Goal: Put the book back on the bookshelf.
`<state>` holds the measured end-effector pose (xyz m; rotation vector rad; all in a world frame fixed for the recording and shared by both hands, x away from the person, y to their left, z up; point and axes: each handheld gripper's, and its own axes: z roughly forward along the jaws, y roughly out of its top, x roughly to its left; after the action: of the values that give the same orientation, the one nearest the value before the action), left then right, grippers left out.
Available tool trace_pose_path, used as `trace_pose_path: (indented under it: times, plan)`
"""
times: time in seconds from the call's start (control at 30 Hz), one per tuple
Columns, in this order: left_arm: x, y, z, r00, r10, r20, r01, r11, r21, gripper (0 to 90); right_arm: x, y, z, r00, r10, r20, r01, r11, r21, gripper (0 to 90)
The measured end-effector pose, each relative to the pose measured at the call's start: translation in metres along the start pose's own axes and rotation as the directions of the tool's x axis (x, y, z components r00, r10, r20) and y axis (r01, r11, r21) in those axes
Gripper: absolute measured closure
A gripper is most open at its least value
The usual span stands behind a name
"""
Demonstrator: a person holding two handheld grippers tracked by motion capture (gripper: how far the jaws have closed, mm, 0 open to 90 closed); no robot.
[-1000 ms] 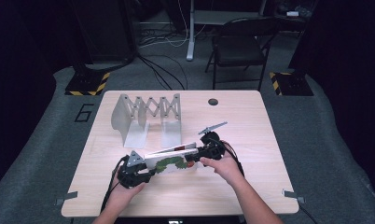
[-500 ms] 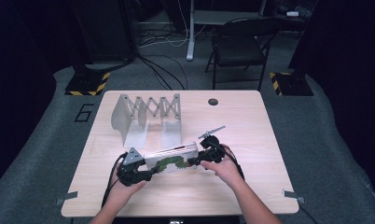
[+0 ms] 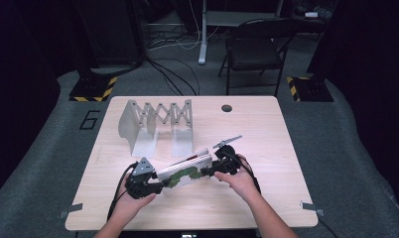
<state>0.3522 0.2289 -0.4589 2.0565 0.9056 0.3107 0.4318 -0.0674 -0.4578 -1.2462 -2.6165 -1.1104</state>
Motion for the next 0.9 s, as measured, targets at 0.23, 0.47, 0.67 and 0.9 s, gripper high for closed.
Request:
trace_pose_path:
  times: [0.23,0.47,0.67,0.9]
  plan:
    - [-0.008,0.008,-0.006,0.9994,0.033,-0.014,-0.033,0.9994,0.014,56.7,0.006,0.001,0.002,0.9998,-0.020,0.008,0.020,1.000,0.018,42.3]
    - [-0.008,0.013,-0.006,0.9998,0.020,-0.002,-0.020,0.9991,0.039,59.0,0.009,0.001,0.002,0.9996,-0.015,0.024,0.014,1.000,0.018,42.3]
    - [-0.009,0.015,-0.004,0.9992,0.034,0.020,-0.035,0.9986,0.039,60.3,0.009,0.000,0.003,0.9995,-0.020,0.025,0.020,1.000,0.007,42.5]
    - [-0.009,0.017,0.005,0.9989,0.036,0.032,-0.036,0.9990,0.028,59.8,0.010,-0.001,0.002,0.9990,-0.025,0.036,0.025,1.000,0.010,43.0]
